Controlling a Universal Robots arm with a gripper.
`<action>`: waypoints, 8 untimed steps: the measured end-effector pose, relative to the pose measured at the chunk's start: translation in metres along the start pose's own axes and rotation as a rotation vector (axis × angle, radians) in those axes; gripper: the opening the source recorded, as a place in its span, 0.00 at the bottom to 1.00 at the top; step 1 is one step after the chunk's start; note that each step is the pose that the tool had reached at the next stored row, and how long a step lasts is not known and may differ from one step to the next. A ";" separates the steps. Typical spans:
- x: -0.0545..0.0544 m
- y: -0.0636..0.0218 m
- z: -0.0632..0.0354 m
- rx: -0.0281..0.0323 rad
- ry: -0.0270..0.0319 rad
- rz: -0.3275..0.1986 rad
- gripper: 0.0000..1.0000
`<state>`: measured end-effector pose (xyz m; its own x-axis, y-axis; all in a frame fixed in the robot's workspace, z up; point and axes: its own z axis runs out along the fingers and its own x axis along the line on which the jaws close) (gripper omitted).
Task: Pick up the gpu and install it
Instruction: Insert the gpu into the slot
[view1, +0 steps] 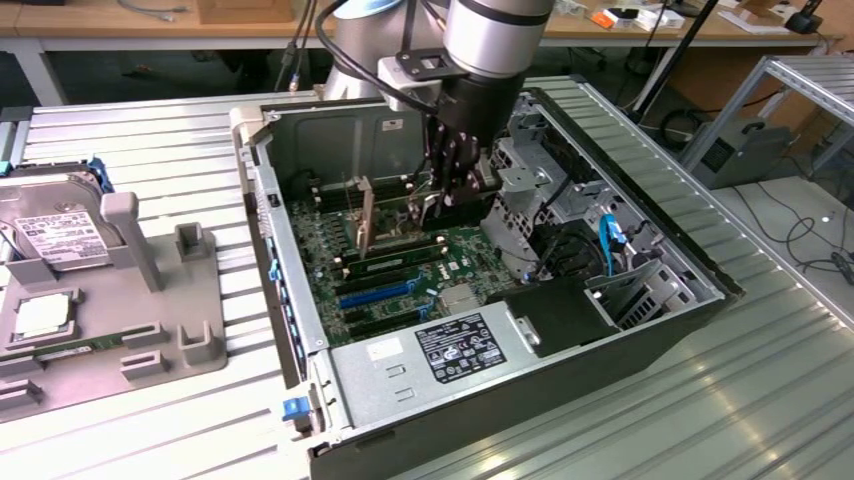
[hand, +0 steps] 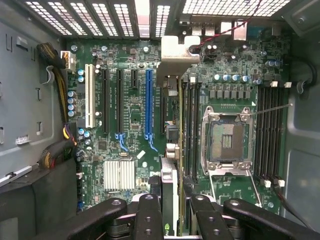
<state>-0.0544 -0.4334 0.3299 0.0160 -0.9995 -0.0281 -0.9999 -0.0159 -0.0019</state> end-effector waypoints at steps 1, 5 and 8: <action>0.000 0.0000 0.0004 0.0000 0.0000 0.000 0.27; 0.001 0.0000 0.0014 0.0000 -0.0001 0.000 0.27; 0.001 0.0000 0.0030 0.0000 -0.0001 0.000 0.27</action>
<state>-0.0544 -0.4344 0.3269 0.0159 -0.9995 -0.0282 -0.9999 -0.0159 -0.0019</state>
